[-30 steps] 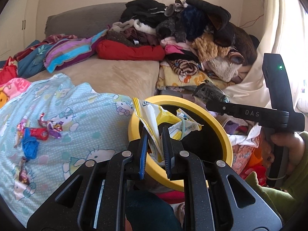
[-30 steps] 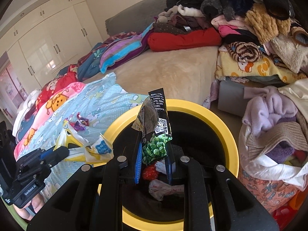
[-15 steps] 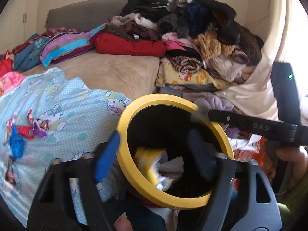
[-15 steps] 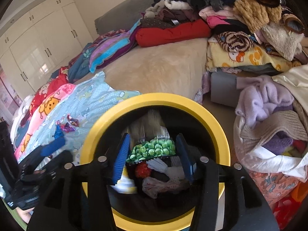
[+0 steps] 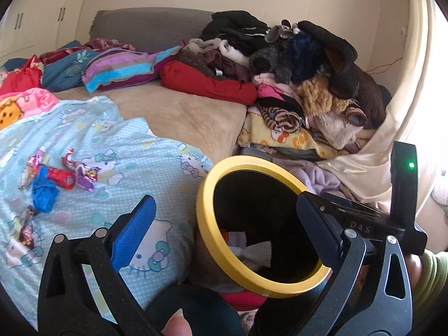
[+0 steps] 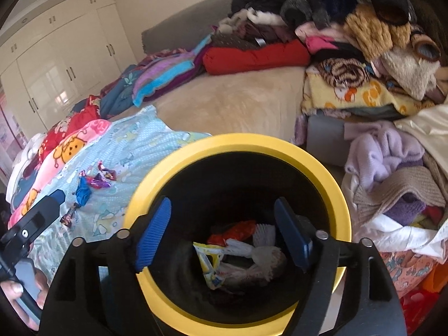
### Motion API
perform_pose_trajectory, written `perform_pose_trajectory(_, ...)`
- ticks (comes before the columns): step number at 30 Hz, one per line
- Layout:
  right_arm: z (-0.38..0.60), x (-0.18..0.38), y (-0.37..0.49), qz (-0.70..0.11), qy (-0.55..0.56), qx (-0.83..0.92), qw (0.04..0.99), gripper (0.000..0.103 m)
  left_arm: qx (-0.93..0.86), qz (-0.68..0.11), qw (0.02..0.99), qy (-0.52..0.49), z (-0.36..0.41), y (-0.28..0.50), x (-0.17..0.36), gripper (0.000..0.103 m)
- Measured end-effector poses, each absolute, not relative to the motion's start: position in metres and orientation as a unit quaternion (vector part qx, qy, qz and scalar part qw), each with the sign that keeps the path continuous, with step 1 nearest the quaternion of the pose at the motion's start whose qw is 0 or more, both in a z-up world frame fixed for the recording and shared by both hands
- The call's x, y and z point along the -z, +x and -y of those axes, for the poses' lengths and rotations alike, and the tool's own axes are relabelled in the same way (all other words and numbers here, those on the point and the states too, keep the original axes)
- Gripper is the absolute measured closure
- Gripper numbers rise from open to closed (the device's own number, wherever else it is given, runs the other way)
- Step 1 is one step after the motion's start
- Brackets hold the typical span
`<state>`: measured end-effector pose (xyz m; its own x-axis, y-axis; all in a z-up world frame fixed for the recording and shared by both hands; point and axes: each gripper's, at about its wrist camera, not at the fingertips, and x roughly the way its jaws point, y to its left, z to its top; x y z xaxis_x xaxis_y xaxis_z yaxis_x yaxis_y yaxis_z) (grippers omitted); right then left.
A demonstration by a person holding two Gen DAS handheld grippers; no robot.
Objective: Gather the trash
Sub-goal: 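Open both tools to drop the wrapper and packet into the bin, then move both open tools back over the blue glove and wrappers on the bed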
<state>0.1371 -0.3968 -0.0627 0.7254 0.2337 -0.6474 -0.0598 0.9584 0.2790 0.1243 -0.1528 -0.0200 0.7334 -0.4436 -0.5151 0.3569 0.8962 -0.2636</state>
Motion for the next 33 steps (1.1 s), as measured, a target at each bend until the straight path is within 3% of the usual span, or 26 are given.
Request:
perform_pose_trajectory(9, 0.377, 0.047, 0.127, -0.328, 0.091, -0.097, 0.935, 0.021, 0.188, -0.291, 0.934, -0.089, 0.125, 0.120, 0.018, 0.010)
perform_pose_trajectory(33, 0.310, 0.030, 0.114, -0.309, 0.043, -0.151, 0.938, 0.019, 0.120, -0.268, 0.946, -0.135, 0.059, 0.121, 0.014, 0.010)
